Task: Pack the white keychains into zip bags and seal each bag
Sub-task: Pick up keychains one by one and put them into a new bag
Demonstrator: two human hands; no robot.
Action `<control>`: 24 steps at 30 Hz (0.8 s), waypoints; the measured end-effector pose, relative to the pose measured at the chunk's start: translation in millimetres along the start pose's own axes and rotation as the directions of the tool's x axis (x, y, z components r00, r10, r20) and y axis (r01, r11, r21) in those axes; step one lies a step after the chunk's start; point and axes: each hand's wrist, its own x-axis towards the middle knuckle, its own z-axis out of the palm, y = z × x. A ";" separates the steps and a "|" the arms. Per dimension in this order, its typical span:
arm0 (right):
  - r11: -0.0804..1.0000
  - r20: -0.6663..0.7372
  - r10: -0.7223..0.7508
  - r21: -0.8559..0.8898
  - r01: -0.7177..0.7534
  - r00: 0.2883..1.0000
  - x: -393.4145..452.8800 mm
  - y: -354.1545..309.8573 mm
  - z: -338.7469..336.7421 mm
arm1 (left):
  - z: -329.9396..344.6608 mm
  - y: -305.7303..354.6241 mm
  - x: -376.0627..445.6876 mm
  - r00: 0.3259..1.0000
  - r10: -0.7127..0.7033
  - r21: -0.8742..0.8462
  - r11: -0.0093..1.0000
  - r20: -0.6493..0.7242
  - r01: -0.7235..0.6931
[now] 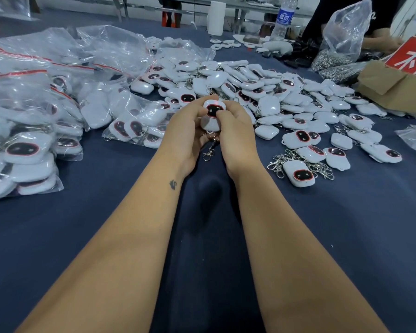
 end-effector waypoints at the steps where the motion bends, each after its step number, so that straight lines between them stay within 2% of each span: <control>1: 1.000 -0.005 -0.005 -0.028 0.005 1.000 -0.2 -0.2 0.4 | -0.1 0.2 0.4 1.000 -0.003 0.003 1.000 -0.001 0.003; 8: 0.999 -0.018 -0.003 -0.052 0.002 1.000 0.1 -1.7 1.9 | -0.1 -0.8 -0.5 0.999 0.036 0.028 0.999 -0.020 -0.035; 15: 0.990 0.001 -0.011 0.144 0.011 1.000 -0.7 -4.1 -1.2 | 1.5 -3.3 -0.1 0.994 0.079 0.099 0.993 -0.077 -0.071; 18: 0.990 0.006 -0.022 0.138 0.021 1.000 -1.3 -6.0 -1.8 | 2.5 -2.3 -1.4 0.990 0.114 0.133 0.986 -0.084 -0.103; 22: 0.980 -0.058 -0.016 0.197 0.027 0.998 -0.7 -8.2 -4.0 | 1.7 6.5 -2.8 0.990 0.143 0.210 0.967 0.017 -0.143; 24: 0.979 -0.140 -0.010 0.202 0.038 0.990 1.6 -8.8 -5.7 | -2.7 16.6 -4.6 0.989 0.149 0.187 0.971 0.005 -0.147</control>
